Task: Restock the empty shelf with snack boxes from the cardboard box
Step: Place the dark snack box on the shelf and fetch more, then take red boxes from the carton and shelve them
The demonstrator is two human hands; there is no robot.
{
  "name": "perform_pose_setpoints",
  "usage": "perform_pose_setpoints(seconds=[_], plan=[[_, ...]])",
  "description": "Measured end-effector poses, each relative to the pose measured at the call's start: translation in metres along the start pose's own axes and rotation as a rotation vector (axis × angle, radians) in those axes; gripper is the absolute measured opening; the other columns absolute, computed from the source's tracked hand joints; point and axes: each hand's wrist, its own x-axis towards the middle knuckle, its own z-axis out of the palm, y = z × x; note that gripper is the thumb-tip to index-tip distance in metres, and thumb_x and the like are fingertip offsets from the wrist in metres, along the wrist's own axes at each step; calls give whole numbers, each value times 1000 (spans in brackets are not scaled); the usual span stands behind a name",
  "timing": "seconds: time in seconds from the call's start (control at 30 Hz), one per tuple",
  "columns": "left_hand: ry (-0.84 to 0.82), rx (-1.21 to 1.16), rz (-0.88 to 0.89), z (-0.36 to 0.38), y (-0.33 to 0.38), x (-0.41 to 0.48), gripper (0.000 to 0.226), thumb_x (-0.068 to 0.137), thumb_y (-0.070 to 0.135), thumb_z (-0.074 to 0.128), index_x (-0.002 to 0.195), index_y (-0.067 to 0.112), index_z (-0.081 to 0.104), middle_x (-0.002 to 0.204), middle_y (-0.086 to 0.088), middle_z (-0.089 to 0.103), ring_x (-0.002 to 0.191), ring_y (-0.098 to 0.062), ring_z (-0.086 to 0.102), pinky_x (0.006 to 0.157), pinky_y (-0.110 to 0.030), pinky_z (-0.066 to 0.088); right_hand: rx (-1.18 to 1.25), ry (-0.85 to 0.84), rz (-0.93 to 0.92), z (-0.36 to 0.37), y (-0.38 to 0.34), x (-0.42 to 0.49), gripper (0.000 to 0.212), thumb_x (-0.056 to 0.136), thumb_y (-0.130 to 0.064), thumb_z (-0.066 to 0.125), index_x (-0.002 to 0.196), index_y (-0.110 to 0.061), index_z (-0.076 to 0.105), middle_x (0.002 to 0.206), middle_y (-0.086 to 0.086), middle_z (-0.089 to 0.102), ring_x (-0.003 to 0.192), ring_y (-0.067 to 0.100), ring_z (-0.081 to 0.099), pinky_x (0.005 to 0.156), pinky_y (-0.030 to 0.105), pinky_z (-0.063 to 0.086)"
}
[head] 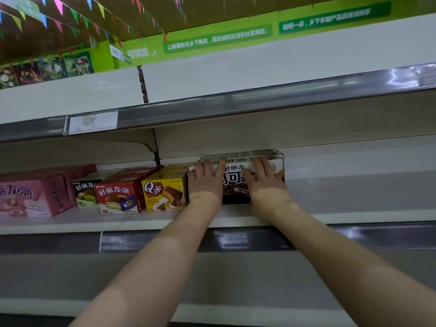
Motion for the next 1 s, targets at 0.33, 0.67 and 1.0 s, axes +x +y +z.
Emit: perform_pose_setpoints(seconds=[0.33, 0.67, 1.0], plan=[[151, -75, -92, -24, -48, -78, 53, 90, 31, 61, 138, 20, 43, 138, -7, 45, 127, -28, 42, 101, -43, 32, 104, -23, -225, -30, -61, -31, 44, 91, -16, 49, 135, -15, 47, 138, 15, 42, 129, 33, 36, 102, 41, 34], [-88, 69, -469, -42, -161, -240, 39, 93, 32, 56, 129, 17, 53, 127, -8, 51, 118, -30, 50, 92, -39, 35, 328, -116, -642, -33, -216, -99, 30, 94, -21, 50, 122, -14, 58, 127, 11, 54, 121, 30, 46, 95, 35, 37], [-397, 165, -903, -70, -265, -451, 30, 92, 27, 57, 121, 18, 53, 124, -9, 49, 115, -32, 51, 87, -40, 38, 468, -177, -1097, -60, -394, -235, 18, 94, -17, 49, 106, -12, 61, 116, 10, 61, 110, 30, 54, 80, 32, 40]])
